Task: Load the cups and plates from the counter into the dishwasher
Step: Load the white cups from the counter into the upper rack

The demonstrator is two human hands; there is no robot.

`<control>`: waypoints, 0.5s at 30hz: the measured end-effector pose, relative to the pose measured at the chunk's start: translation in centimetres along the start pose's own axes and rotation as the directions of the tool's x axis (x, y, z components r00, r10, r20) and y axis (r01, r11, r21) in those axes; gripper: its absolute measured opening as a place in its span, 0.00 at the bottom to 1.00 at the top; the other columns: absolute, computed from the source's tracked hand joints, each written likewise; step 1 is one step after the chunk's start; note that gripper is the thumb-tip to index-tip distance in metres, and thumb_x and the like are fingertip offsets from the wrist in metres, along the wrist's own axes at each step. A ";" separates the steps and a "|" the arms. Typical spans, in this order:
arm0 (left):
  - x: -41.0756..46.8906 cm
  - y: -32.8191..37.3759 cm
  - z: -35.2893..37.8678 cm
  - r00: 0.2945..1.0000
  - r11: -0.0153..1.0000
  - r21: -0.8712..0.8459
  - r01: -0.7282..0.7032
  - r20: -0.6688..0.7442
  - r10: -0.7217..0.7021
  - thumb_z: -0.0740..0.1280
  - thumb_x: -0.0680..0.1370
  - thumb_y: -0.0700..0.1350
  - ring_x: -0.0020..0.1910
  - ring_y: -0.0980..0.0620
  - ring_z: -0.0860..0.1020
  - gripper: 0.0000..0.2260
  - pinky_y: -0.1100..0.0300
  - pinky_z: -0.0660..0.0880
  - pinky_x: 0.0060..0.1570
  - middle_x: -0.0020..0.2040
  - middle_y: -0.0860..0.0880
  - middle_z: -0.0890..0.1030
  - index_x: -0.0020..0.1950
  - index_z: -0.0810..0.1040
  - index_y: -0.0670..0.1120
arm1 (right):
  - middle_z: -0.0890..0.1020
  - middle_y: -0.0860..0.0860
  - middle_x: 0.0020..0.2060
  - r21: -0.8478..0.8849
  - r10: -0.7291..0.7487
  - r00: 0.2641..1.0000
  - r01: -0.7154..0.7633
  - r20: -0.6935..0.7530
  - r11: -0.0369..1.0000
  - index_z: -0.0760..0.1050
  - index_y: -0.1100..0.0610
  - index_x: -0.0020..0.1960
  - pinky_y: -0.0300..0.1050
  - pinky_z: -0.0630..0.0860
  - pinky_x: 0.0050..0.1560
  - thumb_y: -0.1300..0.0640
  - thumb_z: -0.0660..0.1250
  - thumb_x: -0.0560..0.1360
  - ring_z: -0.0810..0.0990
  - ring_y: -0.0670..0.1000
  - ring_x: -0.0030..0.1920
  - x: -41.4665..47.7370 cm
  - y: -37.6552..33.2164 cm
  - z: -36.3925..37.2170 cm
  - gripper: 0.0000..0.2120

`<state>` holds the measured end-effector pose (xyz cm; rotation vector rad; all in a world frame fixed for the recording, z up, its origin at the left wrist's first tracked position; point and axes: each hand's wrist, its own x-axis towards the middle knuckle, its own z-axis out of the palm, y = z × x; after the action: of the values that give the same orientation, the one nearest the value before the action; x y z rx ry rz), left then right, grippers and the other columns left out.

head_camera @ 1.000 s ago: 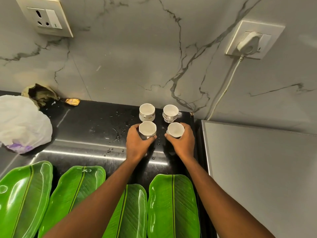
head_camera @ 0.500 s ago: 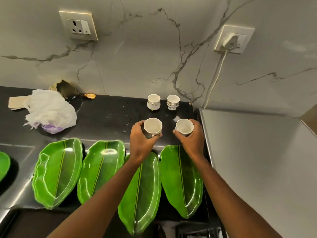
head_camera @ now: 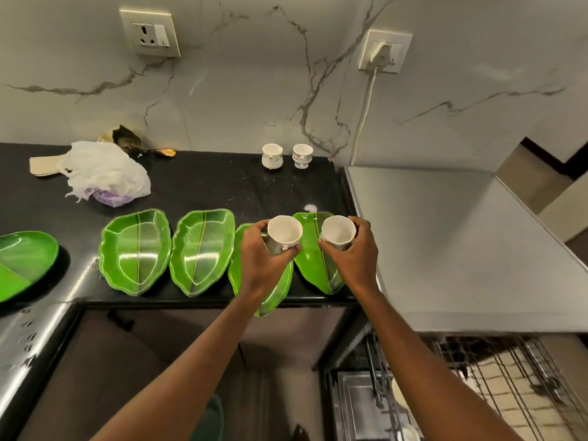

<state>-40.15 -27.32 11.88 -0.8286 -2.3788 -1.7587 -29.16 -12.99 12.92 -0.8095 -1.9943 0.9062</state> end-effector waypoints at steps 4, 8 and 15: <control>-3.2 1.3 0.0 1.000 1.000 0.007 0.002 0.029 -0.002 0.81 0.62 0.50 0.48 0.52 0.76 0.30 0.65 0.73 0.45 0.54 0.50 0.77 0.60 0.74 0.45 | 0.78 0.48 0.54 -0.029 -0.007 1.000 0.007 -0.008 1.000 0.71 0.54 0.61 0.40 0.73 0.52 0.49 0.81 0.60 0.75 0.47 0.52 -3.1 0.4 -2.8 0.34; -6.6 2.6 0.4 0.998 0.999 -0.002 0.033 0.048 -0.033 0.81 0.63 0.50 0.50 0.51 0.76 0.30 0.60 0.75 0.47 0.55 0.50 0.76 0.60 0.74 0.45 | 0.77 0.48 0.54 -0.022 0.033 0.999 -0.033 -0.022 0.999 0.70 0.54 0.61 0.40 0.74 0.51 0.49 0.81 0.60 0.76 0.48 0.52 -6.0 1.3 -5.9 0.34; -14.2 5.7 2.2 0.992 0.997 -0.043 0.067 0.110 -0.062 0.82 0.62 0.50 0.49 0.54 0.76 0.29 0.66 0.73 0.45 0.54 0.50 0.76 0.58 0.73 0.50 | 0.77 0.48 0.53 -0.012 0.105 0.993 -0.106 -0.044 0.994 0.70 0.53 0.60 0.44 0.75 0.52 0.49 0.81 0.60 0.76 0.48 0.52 -11.4 3.6 -13.1 0.33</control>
<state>-24.91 -29.53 10.90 -0.8852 -2.4676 -1.8447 -11.76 -15.94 11.29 -0.9422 -1.9374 0.9278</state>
